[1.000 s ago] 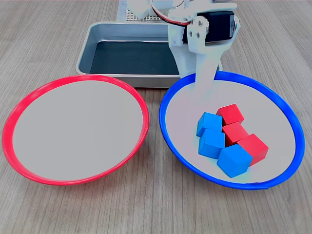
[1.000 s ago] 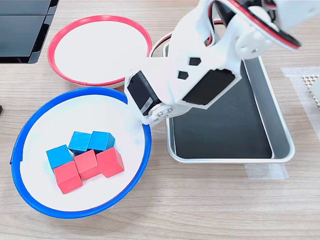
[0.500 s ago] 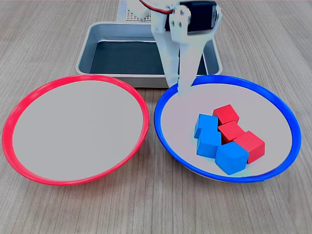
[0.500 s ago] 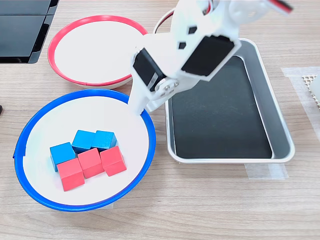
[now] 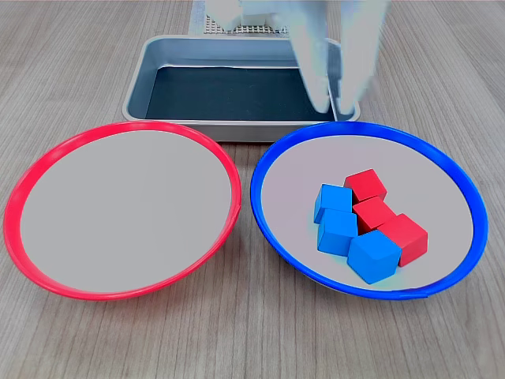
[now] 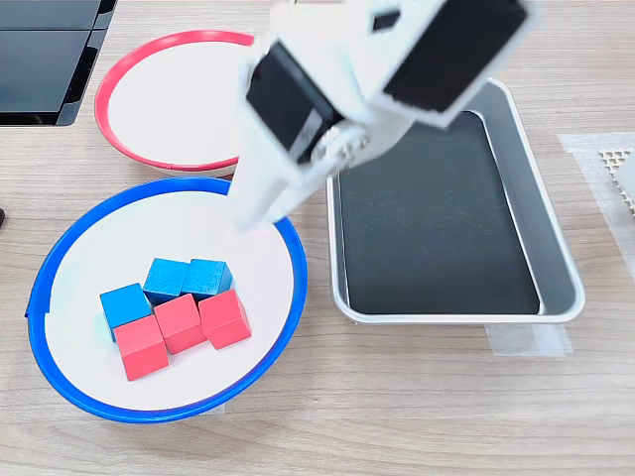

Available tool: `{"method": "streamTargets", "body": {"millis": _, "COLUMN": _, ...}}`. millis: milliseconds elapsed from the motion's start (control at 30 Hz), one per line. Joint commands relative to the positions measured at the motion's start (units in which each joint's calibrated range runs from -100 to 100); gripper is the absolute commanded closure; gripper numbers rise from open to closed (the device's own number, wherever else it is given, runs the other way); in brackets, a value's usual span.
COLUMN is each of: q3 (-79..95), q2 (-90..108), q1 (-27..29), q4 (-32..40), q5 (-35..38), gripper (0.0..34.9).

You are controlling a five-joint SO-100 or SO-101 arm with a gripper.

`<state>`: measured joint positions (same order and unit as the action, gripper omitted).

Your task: Resolve any anomalies and move all blocks to matching dishes

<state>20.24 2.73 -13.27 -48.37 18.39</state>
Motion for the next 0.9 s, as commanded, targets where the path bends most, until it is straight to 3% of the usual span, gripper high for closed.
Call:
{"method": "streamTargets", "body": {"millis": 0, "q3": -3.3, "q2": -3.9, "q1": -1.9, "q4": 3.8, "q5": 0.4, "gripper": 26.4}}
{"method": "streamTargets", "body": {"millis": 300, "q3": -10.1, "q2": -17.5, "q1": -3.6, "q4": 7.1, "q5": 2.9, "gripper": 19.7}}
{"method": "streamTargets", "body": {"millis": 600, "q3": -13.1, "q2": -19.1, "q1": -4.0, "q4": 2.7, "q5": 7.0, "gripper": 19.0}}
{"method": "streamTargets", "body": {"millis": 867, "q3": -12.8, "q2": -19.3, "q1": -3.9, "q4": 3.9, "q5": 9.9, "gripper": 17.8}}
